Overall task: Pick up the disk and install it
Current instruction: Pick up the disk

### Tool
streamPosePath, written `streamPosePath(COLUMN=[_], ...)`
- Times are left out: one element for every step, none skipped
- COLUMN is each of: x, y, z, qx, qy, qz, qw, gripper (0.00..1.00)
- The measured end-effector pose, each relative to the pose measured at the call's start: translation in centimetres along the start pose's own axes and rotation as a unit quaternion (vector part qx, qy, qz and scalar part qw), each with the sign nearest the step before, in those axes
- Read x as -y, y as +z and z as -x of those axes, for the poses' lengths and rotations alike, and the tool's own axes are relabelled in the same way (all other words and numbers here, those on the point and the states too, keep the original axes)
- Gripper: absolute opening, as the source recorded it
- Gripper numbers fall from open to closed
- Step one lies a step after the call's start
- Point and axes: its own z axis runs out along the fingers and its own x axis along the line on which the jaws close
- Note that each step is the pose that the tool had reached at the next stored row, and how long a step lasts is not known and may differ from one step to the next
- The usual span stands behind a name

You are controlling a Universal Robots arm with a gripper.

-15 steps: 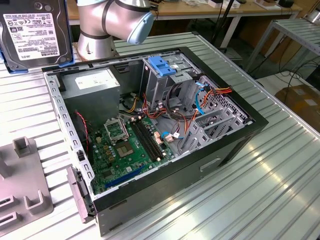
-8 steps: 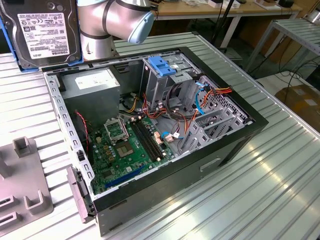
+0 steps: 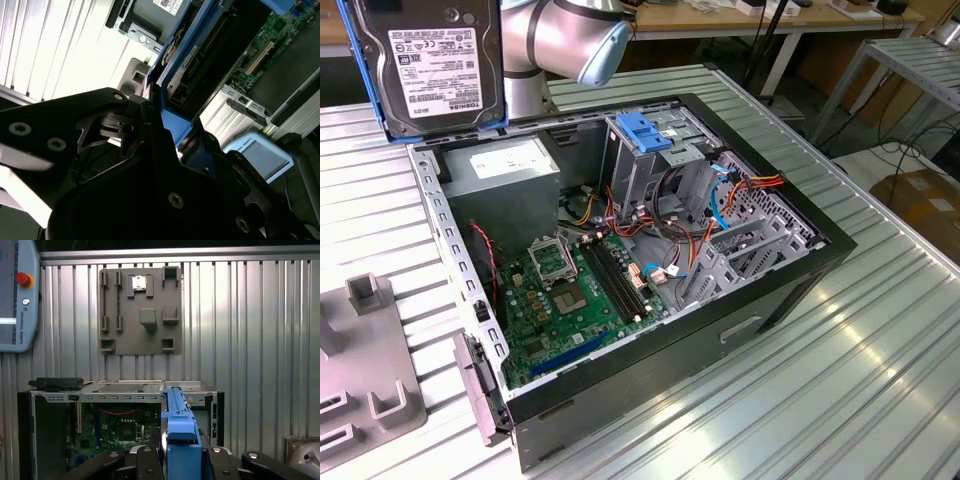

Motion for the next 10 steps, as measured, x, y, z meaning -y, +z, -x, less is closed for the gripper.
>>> streamPosePath(x=[0.17,0.4,0.56,0.79,0.94,1.14,1.26,1.4,1.62,1.71], y=[0.01,0.02,0.03,0.04,0.05,0.06,0.07,0.08,0.09,0.09], z=[-0.02,-0.03,-0.03,-0.04,-0.06,-0.1,-0.13,-0.17,-0.26,-0.31], qx=[0.0,0.0,0.0,0.0,0.0,0.0,0.0,0.0001,0.0,0.0], qy=[0.0,0.0,0.0,0.0,0.0,0.0,0.0,0.0,0.0,0.0], qz=[0.0,0.0,0.0,0.0,0.0,0.0,0.0,-0.0001,0.0,0.0], qw=[1.0,1.0,1.0,1.0,1.0,1.0,1.0,1.0,1.0,1.0], gripper=[0.37,0.37,0.37,0.37,0.37,0.37,0.37,0.37,0.37,0.37])
